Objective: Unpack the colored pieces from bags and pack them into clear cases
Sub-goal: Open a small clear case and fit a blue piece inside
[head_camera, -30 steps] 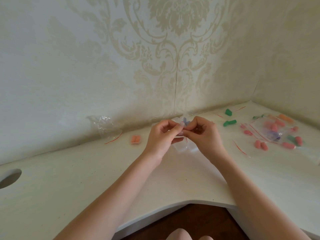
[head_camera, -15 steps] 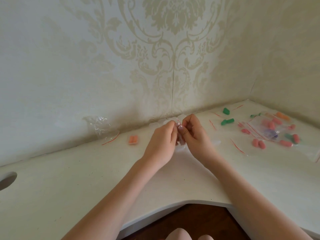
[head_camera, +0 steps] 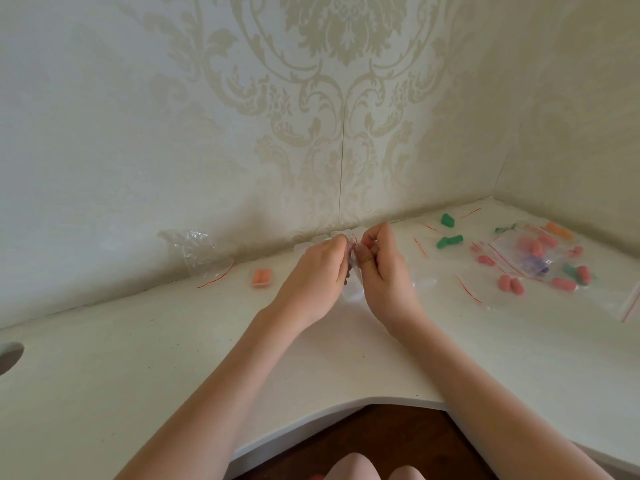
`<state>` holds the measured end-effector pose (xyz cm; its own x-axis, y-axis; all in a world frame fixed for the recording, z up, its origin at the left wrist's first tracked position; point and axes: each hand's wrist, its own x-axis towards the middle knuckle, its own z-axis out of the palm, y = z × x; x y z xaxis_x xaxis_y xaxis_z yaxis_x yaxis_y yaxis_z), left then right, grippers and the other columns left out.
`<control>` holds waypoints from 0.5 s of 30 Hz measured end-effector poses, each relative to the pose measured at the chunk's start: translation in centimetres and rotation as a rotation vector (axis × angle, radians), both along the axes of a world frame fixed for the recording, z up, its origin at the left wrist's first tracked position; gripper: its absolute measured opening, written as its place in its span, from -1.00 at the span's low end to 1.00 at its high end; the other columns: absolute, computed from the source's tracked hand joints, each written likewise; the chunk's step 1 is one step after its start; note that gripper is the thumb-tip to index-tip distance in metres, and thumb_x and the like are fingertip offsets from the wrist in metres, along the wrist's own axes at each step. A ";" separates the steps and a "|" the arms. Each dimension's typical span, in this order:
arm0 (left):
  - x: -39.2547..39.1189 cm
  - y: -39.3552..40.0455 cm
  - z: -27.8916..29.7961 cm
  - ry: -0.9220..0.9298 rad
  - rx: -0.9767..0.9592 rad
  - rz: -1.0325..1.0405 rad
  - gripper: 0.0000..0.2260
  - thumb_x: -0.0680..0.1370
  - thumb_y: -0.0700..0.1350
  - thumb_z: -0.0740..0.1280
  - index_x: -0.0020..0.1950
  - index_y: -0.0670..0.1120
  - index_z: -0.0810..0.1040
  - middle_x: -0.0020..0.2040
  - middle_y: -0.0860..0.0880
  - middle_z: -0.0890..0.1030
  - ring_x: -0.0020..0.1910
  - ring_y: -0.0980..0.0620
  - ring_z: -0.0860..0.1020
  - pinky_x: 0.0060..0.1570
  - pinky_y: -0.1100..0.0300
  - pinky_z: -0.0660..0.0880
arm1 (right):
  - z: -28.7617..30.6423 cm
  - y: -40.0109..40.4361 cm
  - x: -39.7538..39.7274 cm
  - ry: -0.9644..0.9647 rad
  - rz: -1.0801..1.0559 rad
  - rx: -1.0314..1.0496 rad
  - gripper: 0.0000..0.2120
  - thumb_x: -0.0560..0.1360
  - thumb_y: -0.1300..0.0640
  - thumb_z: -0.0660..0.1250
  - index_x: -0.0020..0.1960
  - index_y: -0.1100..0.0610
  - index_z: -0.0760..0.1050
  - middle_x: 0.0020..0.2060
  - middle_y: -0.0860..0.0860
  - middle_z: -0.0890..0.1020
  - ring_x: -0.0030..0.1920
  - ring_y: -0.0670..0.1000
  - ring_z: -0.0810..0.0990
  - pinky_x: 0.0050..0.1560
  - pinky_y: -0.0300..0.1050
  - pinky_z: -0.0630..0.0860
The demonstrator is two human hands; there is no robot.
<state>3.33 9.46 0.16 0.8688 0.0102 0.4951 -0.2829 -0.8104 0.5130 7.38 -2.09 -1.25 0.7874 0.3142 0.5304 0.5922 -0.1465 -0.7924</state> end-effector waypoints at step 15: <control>-0.6 0.5 0.6 0.052 -0.163 0.028 -0.68 0.66 -0.12 0.07 -0.30 0.04 0.26 -0.43 0.15 0.41 -0.35 -0.05 0.53 -0.24 0.02 0.47 | -0.2 -0.6 0.9 -0.043 -0.089 -0.001 -0.85 0.60 0.25 0.18 -0.10 0.14 0.22 -0.42 -0.02 0.38 -0.42 -0.06 0.33 -0.37 -0.25 0.26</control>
<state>2.70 9.95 0.73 0.8912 0.1118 0.4396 -0.2310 -0.7223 0.6519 8.32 -2.68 -1.40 0.7888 0.2448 0.5638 0.6102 -0.2010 -0.7664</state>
